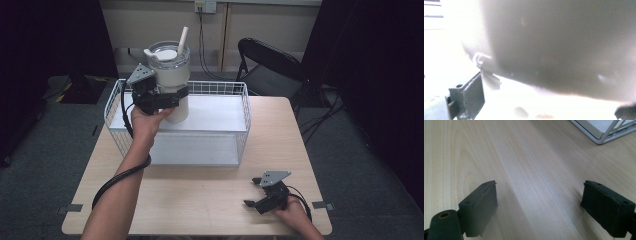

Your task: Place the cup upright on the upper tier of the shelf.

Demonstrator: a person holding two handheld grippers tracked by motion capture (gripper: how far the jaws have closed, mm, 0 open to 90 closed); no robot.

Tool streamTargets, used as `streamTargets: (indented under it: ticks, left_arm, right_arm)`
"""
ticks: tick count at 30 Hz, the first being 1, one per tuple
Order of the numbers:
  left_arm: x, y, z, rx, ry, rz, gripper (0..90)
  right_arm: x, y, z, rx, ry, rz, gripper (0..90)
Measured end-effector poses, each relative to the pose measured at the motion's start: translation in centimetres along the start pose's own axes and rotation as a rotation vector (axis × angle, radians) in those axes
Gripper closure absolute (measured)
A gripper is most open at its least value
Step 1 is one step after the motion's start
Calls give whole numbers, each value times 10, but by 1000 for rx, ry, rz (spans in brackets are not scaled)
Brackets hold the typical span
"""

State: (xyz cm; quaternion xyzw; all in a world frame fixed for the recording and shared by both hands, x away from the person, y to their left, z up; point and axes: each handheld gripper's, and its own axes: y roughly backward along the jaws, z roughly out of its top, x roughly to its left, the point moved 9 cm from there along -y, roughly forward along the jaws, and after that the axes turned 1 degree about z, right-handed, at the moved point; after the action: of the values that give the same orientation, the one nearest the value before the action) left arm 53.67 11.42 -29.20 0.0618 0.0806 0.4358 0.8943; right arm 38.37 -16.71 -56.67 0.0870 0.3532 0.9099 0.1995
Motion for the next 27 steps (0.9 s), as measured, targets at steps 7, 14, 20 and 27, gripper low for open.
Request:
streamTargets:
  ticks: [7,14,20,27]
  left_arm:
    - [1,5,-6,7,7,-5,64]
    - [1,15,-14,32,1,-6,72]
    - [4,29,-24,56,-6,-12,100]
    - [1,47,-32,78,-21,-29,151]
  right_arm:
    - [0,0,0,0,-2,-3,122]
    - [0,0,0,0,-2,-3,122]
    - [0,0,0,0,-2,-3,122]
    - [0,0,0,0,-6,-7,121]
